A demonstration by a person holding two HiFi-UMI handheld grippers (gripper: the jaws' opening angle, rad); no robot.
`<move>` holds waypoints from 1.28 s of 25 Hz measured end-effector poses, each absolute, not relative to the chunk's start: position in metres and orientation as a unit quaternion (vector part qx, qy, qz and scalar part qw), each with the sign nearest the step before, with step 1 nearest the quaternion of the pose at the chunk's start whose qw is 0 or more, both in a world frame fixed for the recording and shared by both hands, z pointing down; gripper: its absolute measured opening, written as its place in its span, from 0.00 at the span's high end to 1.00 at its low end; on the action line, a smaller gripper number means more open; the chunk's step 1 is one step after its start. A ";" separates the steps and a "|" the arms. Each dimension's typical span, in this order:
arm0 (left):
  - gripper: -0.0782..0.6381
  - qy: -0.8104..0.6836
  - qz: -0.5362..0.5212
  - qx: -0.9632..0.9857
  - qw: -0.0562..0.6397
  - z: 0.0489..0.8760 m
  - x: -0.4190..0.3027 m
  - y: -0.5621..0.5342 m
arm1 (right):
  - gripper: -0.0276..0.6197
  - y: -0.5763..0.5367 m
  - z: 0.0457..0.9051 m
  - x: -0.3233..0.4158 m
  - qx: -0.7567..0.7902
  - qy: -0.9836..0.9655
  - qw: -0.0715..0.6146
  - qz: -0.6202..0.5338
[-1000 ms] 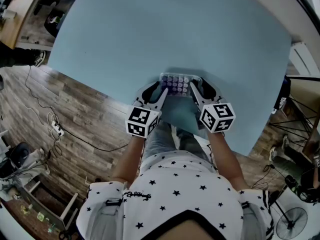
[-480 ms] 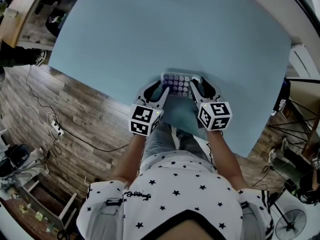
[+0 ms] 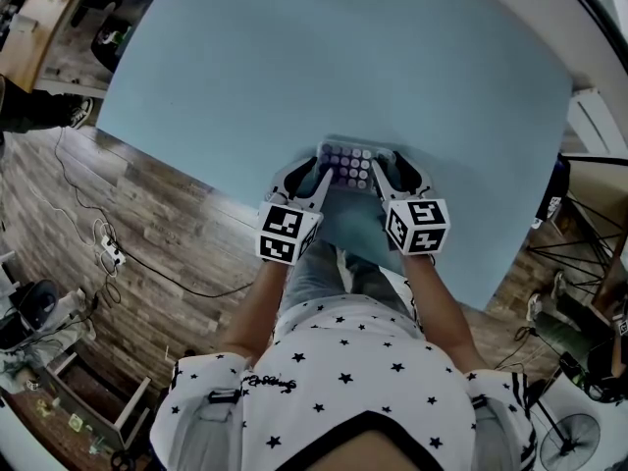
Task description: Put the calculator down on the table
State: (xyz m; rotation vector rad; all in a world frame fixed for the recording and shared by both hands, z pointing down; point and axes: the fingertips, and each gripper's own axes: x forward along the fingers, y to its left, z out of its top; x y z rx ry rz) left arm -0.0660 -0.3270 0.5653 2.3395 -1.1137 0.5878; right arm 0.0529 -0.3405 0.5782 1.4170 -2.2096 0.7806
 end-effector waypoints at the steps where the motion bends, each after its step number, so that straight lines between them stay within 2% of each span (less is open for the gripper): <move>1: 0.70 -0.407 0.216 0.854 0.240 0.566 -0.066 -0.327 | 0.69 -0.340 0.579 0.053 0.507 -0.791 0.204 0.276; 10: 0.71 -0.407 0.213 0.858 0.230 0.563 -0.065 -0.327 | 0.68 -0.341 0.577 0.051 0.509 -0.795 0.229 0.237; 14: 0.71 -0.410 0.199 0.862 0.223 0.552 -0.064 -0.326 | 0.74 -0.341 0.568 0.056 0.517 -0.797 0.218 0.224; 19: 0.71 -0.422 0.155 0.864 0.227 0.528 -0.063 -0.325 | 0.76 -0.346 0.544 0.062 0.526 -0.803 0.174 0.220; 32: 0.80 -0.436 0.103 0.880 0.157 0.448 -0.053 -0.310 | 0.96 -0.333 0.466 0.081 0.526 -0.826 0.079 0.186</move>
